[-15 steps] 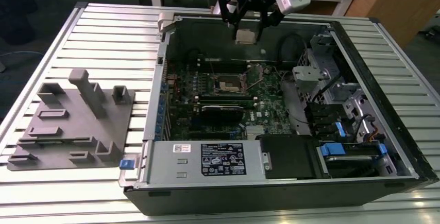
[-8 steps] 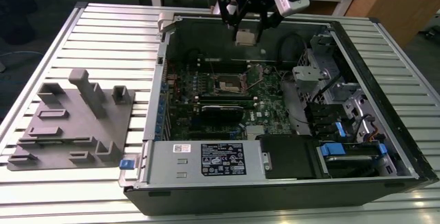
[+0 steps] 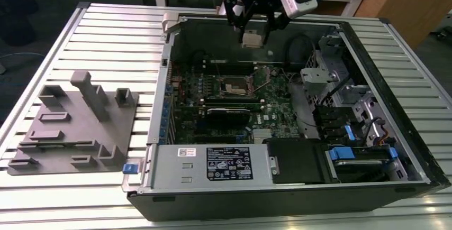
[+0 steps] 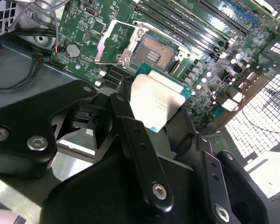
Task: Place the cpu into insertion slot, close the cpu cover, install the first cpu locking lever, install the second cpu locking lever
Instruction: 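Place the cpu into insertion slot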
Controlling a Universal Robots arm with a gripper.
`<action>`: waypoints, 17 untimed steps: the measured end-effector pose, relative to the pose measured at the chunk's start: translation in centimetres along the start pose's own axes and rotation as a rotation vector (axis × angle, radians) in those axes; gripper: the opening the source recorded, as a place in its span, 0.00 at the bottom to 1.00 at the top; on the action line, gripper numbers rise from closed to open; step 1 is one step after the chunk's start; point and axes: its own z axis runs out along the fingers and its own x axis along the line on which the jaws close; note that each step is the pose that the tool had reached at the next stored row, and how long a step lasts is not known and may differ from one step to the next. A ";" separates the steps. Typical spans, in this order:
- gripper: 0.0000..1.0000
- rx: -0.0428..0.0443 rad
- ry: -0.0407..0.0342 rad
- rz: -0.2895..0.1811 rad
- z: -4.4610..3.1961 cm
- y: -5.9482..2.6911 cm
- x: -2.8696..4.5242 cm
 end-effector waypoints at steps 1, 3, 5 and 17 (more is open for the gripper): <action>0.54 0.0000 0.0000 0.000 0.00 0.00 0.00; 0.54 0.0000 0.0000 0.000 0.00 0.00 0.00; 0.54 0.0000 0.0000 0.000 0.00 0.00 0.00; 0.54 -0.0003 -0.0136 -0.001 0.83 -0.08 0.20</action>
